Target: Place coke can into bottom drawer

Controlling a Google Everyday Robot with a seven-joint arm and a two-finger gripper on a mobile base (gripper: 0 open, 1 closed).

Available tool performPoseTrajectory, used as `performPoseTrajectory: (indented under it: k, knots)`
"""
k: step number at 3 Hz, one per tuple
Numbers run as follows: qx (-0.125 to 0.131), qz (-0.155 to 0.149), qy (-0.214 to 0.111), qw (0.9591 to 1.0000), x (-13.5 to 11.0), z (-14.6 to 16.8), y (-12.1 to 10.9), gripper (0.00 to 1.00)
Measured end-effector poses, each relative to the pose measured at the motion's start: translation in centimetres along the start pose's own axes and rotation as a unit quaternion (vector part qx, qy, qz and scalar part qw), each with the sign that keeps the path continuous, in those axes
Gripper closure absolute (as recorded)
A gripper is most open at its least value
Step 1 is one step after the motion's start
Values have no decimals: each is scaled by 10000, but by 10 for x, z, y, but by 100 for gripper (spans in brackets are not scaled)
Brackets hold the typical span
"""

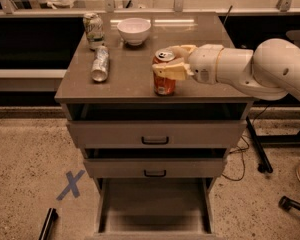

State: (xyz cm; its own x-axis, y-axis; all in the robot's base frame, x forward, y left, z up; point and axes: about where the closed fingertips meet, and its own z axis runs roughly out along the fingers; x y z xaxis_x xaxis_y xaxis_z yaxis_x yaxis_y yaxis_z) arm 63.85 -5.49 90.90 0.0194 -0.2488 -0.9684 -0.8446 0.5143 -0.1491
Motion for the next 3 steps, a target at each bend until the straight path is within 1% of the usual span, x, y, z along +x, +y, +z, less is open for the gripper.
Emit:
performPoseTrajectory:
  k: [1, 2, 3]
  knots:
    - [-417, -131, -467, 9980, -29, -12, 7, 100]
    - [-984, -425, -1292, 9858, -89, -52, 31, 100]
    - [-1294, -542, -1264, 9820, -97, -96, 56, 100]
